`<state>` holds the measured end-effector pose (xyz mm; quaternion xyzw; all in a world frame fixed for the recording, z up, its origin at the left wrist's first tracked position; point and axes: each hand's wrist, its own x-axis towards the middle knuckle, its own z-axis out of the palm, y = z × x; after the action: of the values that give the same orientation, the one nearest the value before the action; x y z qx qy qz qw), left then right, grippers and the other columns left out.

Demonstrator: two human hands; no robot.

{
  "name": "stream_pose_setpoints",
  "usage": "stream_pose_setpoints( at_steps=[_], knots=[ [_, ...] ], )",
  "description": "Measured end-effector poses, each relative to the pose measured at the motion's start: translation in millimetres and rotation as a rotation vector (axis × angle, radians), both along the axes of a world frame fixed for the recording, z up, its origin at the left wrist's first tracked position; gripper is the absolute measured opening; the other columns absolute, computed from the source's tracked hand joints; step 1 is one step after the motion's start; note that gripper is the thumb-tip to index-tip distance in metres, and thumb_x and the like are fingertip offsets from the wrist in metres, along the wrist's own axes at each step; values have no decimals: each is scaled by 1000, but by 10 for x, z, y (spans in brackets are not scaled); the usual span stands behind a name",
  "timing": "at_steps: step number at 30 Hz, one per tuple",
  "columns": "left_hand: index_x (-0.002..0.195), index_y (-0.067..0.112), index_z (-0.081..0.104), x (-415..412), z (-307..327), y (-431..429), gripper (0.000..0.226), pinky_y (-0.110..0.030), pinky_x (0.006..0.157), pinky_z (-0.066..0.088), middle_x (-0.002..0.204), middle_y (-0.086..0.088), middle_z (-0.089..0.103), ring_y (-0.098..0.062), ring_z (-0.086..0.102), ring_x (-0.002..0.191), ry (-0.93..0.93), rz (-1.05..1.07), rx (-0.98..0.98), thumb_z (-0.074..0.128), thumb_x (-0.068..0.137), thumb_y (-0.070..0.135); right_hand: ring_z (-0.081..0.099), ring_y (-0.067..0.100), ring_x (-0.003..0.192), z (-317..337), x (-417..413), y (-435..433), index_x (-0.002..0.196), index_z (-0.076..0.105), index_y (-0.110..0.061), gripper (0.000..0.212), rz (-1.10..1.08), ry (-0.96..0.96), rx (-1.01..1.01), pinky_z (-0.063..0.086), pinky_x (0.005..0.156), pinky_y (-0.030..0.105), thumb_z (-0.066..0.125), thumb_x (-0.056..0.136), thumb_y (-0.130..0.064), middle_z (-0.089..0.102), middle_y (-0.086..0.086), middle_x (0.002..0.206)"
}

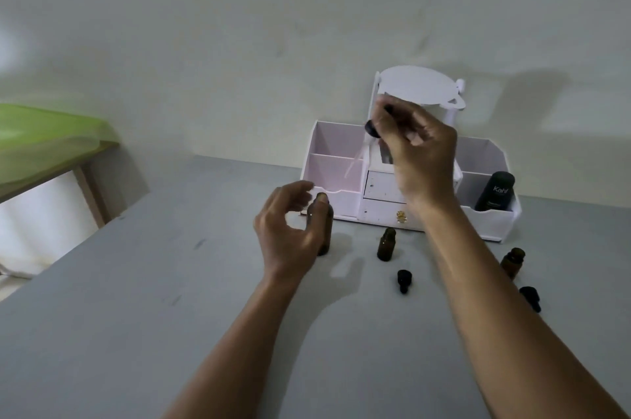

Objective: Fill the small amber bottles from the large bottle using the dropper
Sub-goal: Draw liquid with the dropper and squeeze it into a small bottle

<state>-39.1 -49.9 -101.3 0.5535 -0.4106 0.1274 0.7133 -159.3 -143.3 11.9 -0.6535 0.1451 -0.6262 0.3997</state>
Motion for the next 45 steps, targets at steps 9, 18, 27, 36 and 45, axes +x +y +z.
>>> stream_pose_setpoints(
  at_steps=[9, 18, 27, 36, 45],
  knots=[
    [114, 24, 72, -684, -181, -222, 32, -21, 83, 56, 96, 12, 71, -5, 68, 90, 184, -403, 425, 79, 83, 25, 72, 3, 74, -127, -691, -294, 86, 76, -23, 8, -156, 97, 102, 59, 79, 21, 79, 84, -16, 75, -17, 72],
    [140, 19, 57, -615, -299, -548, 72, -23, 100, 49, 128, 0, 67, -12, 63, 114, 233, -475, 689, 87, 75, 30, 74, 6, 73, -372, -743, -483, 87, 78, -24, 9, -194, 217, 188, 59, 75, 20, 82, 81, -20, 76, -13, 74],
    [132, 14, 63, -537, -297, -590, 61, -21, 100, 50, 121, 0, 72, -9, 68, 106, 206, -530, 709, 86, 76, 18, 74, 14, 73, -476, -687, -561, 92, 79, -7, 14, -170, 246, 229, 61, 77, 28, 81, 81, -15, 77, 6, 81],
    [121, 13, 72, -529, -314, -568, 41, -3, 81, 48, 102, 6, 74, 9, 67, 86, 165, -519, 689, 80, 81, 5, 76, 18, 75, -546, -654, -564, 93, 79, -11, 13, -194, 317, 199, 63, 81, 41, 82, 81, -17, 77, 5, 82],
    [118, 11, 73, -526, -318, -570, 36, 1, 75, 45, 91, 15, 70, 21, 63, 76, 147, -515, 675, 77, 83, 2, 72, 19, 73, -536, -638, -528, 87, 80, -9, 10, -251, 381, 111, 62, 82, 38, 83, 79, -15, 75, 3, 77]
  ],
)
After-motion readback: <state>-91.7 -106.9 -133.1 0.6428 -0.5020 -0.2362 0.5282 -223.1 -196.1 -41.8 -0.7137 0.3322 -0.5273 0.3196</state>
